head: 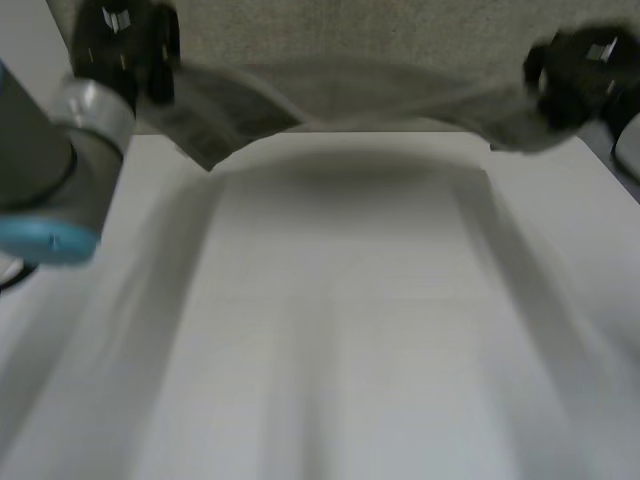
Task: Fold the towel.
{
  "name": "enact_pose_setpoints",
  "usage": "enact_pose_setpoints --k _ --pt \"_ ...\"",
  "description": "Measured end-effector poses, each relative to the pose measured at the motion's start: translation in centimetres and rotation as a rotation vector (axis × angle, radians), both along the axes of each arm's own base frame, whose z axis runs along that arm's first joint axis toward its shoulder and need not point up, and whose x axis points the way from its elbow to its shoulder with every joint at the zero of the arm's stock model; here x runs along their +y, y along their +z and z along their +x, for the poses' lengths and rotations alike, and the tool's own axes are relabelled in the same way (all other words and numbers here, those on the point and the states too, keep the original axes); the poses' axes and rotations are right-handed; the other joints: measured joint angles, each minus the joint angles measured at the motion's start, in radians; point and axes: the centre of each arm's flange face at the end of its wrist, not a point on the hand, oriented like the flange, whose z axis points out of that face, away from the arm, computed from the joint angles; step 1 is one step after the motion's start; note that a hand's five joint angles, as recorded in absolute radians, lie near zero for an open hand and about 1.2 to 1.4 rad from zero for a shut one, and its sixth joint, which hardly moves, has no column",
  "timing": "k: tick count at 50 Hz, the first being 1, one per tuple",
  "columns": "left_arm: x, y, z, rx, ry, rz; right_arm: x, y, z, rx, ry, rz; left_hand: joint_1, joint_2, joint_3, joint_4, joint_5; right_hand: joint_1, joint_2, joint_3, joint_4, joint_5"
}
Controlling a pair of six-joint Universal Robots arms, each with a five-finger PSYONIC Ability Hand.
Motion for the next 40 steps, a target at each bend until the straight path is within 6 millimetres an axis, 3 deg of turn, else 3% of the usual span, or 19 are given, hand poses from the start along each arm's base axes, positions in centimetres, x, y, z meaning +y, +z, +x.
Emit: enact_pose_setpoints --k 3,9,13,19,26,32,40 --pt "1.6 -4.6 0.9 -0.047 0.004 0.115 1.3 -3.6 0.0 0.072 0.028 0.093 0.000 0.000 0.000 0.000 0.000 0.000 0.000 0.000 0.000 0.000" --pt "5.4 -11.4 2.3 -0.105 0.004 0.259 4.4 -10.1 -0.7 0.151 0.084 0.275 0.000 0.000 0.000 0.000 0.000 0.000 0.000 0.000 0.000 0.000" --pt "7.6 -13.7 3.1 -0.127 0.002 0.316 6.3 -12.3 -1.3 0.169 0.115 0.351 0.000 0.000 0.001 0.000 0.000 0.000 0.000 0.000 0.000 0.000" --pt "10.5 -14.5 4.2 -0.141 0.003 0.349 8.0 -11.3 -2.4 0.183 0.106 0.325 0.000 0.000 0.001 0.000 0.000 0.000 0.000 0.000 0.000 0.000" --pt "11.9 -11.7 5.3 -0.115 0.022 0.277 8.9 -6.9 -4.1 0.184 0.041 0.234 0.000 0.000 0.001 0.000 0.000 0.000 0.000 0.000 0.000 0.000" --pt "11.1 -9.8 6.1 -0.098 0.053 0.222 8.4 -4.8 -4.6 0.182 0.026 0.216 -0.001 0.000 0.001 0.000 0.000 0.000 0.000 0.000 0.000 0.000" --pt "7.1 -11.5 4.9 -0.142 0.020 0.257 4.2 -6.8 -4.9 0.178 0.027 0.295 -0.001 0.000 0.001 0.000 0.000 0.000 0.000 0.000 0.000 0.000"
